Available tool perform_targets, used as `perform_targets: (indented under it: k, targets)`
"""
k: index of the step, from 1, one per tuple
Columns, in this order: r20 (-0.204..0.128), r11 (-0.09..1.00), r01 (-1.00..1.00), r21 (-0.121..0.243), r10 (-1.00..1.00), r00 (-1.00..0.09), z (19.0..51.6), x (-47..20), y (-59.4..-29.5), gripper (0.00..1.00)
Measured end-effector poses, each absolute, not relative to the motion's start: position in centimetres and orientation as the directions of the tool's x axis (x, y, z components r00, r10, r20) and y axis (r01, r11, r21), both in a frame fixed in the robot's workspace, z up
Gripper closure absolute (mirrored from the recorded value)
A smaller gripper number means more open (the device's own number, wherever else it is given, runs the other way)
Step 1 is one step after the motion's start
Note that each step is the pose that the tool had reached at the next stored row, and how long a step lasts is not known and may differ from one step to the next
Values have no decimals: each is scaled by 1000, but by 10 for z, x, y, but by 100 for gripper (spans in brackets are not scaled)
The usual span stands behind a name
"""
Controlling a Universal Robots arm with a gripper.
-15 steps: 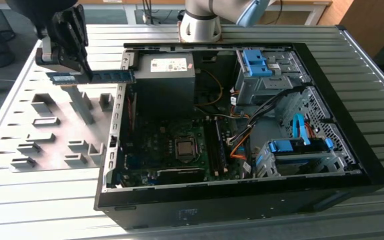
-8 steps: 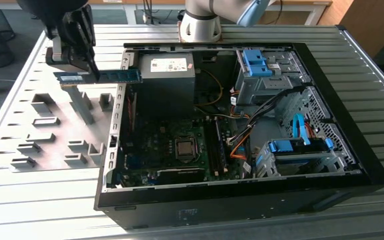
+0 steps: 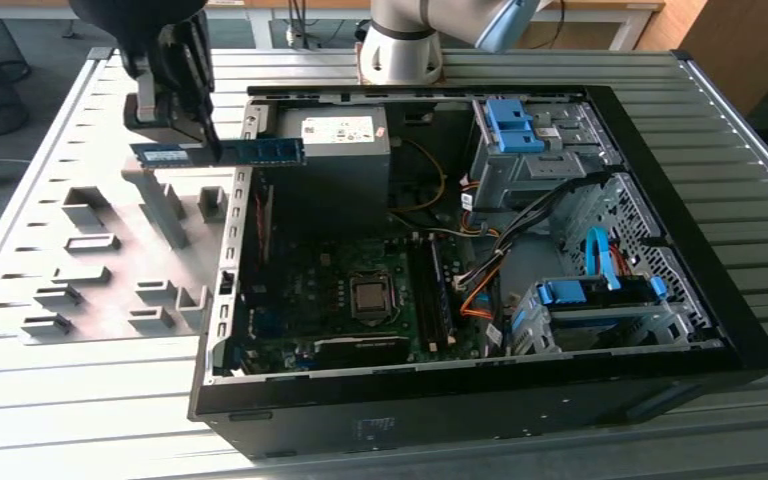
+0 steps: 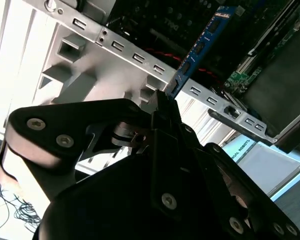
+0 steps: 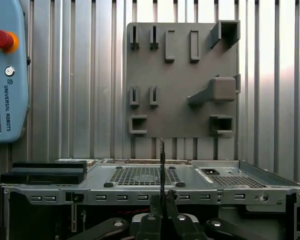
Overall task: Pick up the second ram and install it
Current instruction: 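Pick up the second ram and move it above second insertion slot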
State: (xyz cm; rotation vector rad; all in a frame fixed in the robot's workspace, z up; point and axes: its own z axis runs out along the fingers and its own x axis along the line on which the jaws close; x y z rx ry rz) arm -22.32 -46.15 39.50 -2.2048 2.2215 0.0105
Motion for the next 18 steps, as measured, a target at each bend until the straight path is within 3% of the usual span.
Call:
perform_targets:
  k: [18]
  targets:
    - [-13,8,-1000,-4,-1000,-7,395,-181,-461,86]
